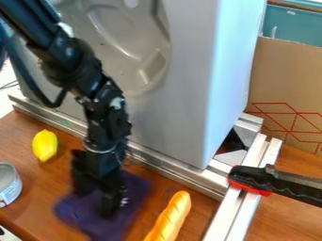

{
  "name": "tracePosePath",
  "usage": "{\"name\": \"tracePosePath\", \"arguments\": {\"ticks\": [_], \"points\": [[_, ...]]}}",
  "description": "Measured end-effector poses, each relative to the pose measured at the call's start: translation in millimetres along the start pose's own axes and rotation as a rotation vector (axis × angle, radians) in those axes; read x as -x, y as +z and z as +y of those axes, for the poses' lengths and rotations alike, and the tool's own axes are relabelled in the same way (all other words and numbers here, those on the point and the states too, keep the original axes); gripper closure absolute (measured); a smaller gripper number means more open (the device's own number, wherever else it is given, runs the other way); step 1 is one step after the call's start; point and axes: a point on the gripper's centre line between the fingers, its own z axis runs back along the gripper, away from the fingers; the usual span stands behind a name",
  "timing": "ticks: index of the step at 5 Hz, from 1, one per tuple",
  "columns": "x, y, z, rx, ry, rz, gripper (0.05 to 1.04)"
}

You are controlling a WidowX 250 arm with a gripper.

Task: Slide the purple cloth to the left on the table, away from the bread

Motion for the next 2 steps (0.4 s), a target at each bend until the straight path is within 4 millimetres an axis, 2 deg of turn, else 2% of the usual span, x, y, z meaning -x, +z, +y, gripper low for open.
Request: {"name": "tracePosePath", "arguments": {"ticks": [1,2], "points": [[7.9,-6.9,21.3,0.015,0.048,0.030,0.083],[5.6,-13.6,34.1,0.062,0.026,0.035,0.083]]}}
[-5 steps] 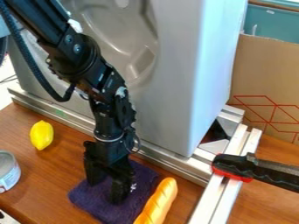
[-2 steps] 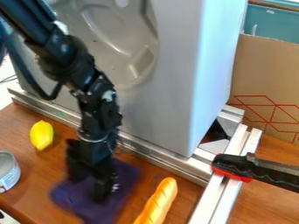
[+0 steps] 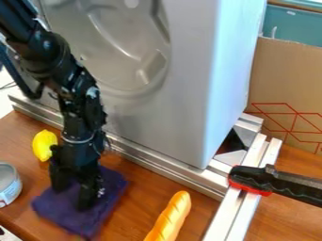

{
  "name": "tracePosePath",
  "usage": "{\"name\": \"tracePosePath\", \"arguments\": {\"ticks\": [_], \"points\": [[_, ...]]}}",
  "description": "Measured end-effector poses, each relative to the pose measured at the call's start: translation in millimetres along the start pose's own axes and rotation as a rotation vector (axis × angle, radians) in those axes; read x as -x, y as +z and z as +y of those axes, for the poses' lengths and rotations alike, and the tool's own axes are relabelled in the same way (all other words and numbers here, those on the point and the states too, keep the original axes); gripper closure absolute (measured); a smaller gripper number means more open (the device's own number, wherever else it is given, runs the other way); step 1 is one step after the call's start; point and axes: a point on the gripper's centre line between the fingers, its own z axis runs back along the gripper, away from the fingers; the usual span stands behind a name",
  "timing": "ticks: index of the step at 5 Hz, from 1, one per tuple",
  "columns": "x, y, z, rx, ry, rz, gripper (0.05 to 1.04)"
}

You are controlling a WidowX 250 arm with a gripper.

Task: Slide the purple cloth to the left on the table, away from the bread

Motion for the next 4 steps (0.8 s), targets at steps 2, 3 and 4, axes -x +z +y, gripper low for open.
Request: {"name": "tracePosePath", "arguments": {"ticks": [2,3,4], "points": [[0.8,0.1,1.1,0.020,-0.027,-0.064,0.083],[6.1,5.0,-0.3,0.017,-0.054,-0.107,0.083],[18.0,27.8,-4.3,0.010,-0.050,-0.149,0.084]]}}
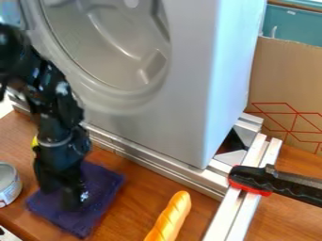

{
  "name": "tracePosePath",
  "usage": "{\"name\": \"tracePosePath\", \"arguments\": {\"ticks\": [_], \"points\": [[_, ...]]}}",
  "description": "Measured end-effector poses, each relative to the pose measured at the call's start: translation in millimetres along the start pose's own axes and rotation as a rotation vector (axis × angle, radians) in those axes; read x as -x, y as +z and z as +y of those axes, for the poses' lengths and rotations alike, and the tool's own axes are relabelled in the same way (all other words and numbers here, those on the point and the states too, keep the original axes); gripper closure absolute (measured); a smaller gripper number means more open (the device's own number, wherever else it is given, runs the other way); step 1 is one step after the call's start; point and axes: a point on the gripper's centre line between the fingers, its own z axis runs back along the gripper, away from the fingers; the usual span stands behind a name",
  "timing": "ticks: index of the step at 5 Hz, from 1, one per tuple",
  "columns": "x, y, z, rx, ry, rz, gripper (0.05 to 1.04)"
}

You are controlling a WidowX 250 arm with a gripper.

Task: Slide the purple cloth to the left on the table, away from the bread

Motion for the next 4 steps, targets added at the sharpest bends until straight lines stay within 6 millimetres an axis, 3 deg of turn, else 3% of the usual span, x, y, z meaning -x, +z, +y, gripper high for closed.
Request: {"name": "tracePosePath", "arguments": {"ticks": [2,4], "points": [[1.1,39.7,-28.0,0.049,-0.046,-0.138,0.084],[-3.7,51.5,-90.1,0.171,-0.102,-0.177,0.084]]}}
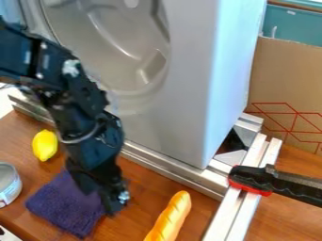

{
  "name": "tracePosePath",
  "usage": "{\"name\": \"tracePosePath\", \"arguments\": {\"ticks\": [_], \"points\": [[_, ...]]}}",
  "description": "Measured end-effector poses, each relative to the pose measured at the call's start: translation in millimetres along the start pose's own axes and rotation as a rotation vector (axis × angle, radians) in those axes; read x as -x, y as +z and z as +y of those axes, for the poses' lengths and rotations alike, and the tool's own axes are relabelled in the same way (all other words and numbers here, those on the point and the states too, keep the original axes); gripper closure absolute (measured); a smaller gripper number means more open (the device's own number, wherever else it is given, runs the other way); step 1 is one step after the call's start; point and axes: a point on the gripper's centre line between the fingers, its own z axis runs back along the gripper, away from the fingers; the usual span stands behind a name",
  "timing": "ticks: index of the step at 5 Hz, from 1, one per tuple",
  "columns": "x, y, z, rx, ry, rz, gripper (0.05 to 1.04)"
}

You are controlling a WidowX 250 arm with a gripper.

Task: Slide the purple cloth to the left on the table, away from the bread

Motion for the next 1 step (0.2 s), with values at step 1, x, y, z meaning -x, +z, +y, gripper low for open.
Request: {"name": "tracePosePath", "arguments": {"ticks": [1], "points": [[-3.8,-10.3,-15.7,0.036,-0.024,0.045,0.084]]}}
